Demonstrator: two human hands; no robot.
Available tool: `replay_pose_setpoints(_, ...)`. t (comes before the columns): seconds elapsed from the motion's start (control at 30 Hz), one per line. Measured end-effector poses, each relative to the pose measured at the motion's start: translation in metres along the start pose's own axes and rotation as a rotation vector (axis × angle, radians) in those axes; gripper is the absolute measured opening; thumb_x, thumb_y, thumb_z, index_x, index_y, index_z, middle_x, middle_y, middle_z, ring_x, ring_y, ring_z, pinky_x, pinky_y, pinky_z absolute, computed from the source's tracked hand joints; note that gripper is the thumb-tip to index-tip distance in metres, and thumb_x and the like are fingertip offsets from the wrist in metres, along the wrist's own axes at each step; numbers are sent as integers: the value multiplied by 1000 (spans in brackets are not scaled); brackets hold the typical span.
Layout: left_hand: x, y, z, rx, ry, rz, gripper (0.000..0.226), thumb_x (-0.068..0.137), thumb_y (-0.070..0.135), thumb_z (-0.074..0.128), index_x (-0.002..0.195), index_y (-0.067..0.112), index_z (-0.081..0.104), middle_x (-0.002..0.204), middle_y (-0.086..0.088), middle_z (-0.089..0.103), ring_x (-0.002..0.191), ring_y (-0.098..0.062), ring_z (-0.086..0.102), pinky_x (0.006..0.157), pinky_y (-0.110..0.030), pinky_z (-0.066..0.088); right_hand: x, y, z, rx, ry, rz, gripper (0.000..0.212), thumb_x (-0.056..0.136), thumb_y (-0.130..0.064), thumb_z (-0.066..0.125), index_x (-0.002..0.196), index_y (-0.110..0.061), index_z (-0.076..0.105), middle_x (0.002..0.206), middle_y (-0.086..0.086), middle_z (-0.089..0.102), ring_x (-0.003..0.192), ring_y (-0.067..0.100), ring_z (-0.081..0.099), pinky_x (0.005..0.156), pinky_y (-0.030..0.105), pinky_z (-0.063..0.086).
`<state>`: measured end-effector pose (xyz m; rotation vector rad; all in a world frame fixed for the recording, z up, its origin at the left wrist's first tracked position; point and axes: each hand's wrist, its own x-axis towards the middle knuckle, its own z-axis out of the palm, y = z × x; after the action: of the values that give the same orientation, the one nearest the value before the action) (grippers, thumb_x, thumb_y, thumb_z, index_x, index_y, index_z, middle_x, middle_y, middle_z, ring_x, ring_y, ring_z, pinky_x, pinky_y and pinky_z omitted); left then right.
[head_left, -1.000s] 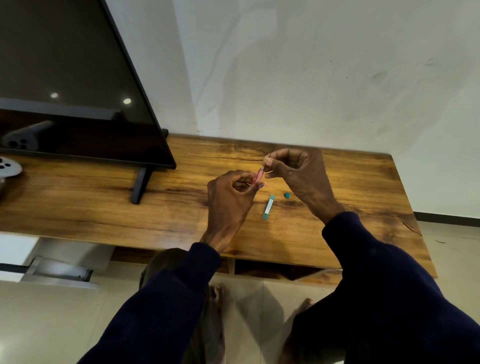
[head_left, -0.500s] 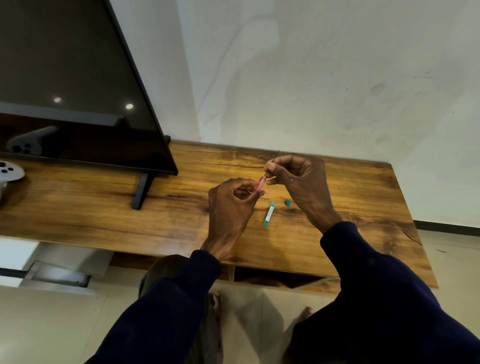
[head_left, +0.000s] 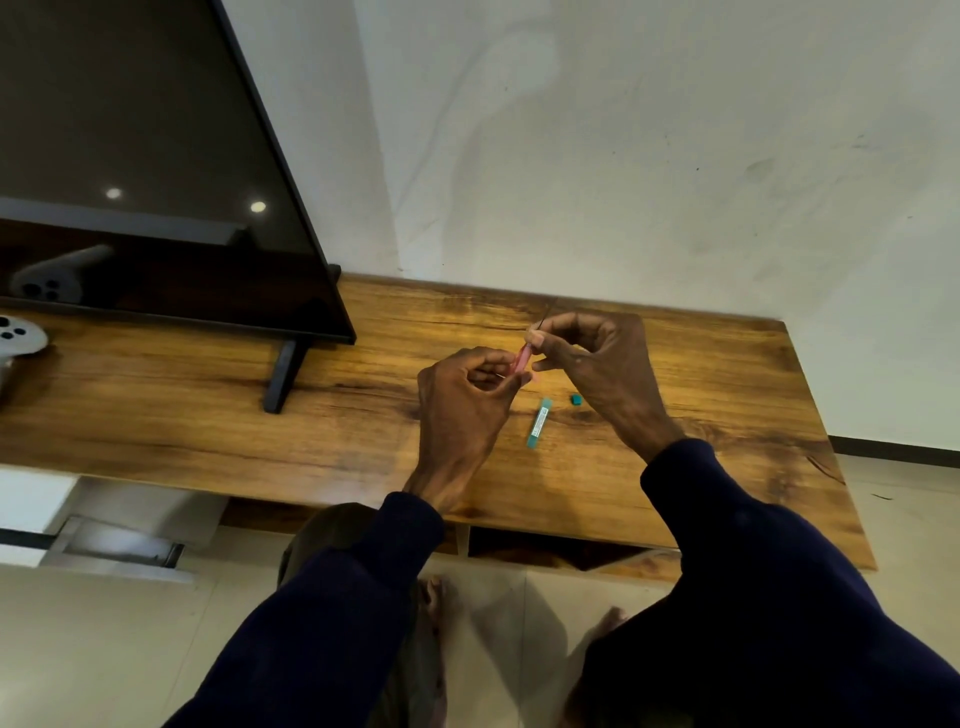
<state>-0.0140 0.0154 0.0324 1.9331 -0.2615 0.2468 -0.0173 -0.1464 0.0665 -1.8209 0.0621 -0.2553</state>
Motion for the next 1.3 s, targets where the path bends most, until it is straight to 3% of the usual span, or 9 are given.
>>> replay_pose_setpoints(0.37,1,-3,-3,23,-14,-10,30,82,31,85,109,33,72,81,31,63,87,9,71,71,-8,57,1,3,-1,-28,-31,27,16,93,-13,76,104,-3,78,97,8,79,83,14,77,68,24,63)
replay_pose_setpoints(0.53,0,-1,-4,46,-16,-17,31,82,32,85,108,38,69,78,35,60,80,14,69,72,-8,57,0,5,-5,-43,-8,29,14,93,-12,75,105,-4,78,94,8,78,81,16,77,67,21,62)
replay_pose_setpoints(0.67,3,-9,-3,96,-22,-78,25,82,29,85,106,23,78,83,22,69,77,6,70,75,-20,62,-1,16,-11,-103,23,74,14,93,-14,76,103,-5,79,90,7,78,75,14,77,67,22,62)
replay_pose_setpoints(0.8,9,-19,-1,236,-52,-134,22,82,23,87,101,14,81,90,3,80,77,-1,72,74,-15,60,-1,31,-18,-159,48,106,9,92,-7,76,99,-4,79,87,7,78,76,14,76,68,27,64)
replay_pose_setpoints(0.87,14,-24,1,291,-93,-166,21,82,18,88,100,10,80,92,-3,81,85,-13,75,82,-34,65,-3,40,-22,-208,55,98,6,91,-5,76,96,-6,80,84,6,77,76,15,75,64,25,64)
replay_pose_setpoints(0.93,19,-30,6,361,-150,-201,22,81,17,87,100,9,80,96,-6,80,93,-23,75,89,-44,62,-5,49,-26,-279,67,100,7,91,-5,77,93,-11,80,81,1,77,75,13,74,61,19,61)
replay_pose_setpoints(1.07,25,-38,17,460,-199,-224,12,82,17,86,87,8,79,85,-6,78,85,-23,73,91,-39,58,-8,67,-33,-457,84,119,9,90,-6,77,96,-12,81,87,-3,75,79,-4,65,66,-2,44)
replay_pose_setpoints(1.17,25,-41,23,474,-165,-209,10,82,13,85,79,7,78,77,-7,76,75,-18,66,82,-34,55,-9,78,-38,-523,91,159,10,90,-4,77,99,-8,80,94,3,76,78,-8,60,64,-6,41)
replay_pose_setpoints(1.3,22,-45,25,454,-179,-199,9,86,15,83,86,7,79,82,-9,78,79,-20,73,87,-38,60,-8,89,-40,-578,49,194,14,90,-7,78,104,-8,79,103,6,77,78,-6,59,61,-5,42)
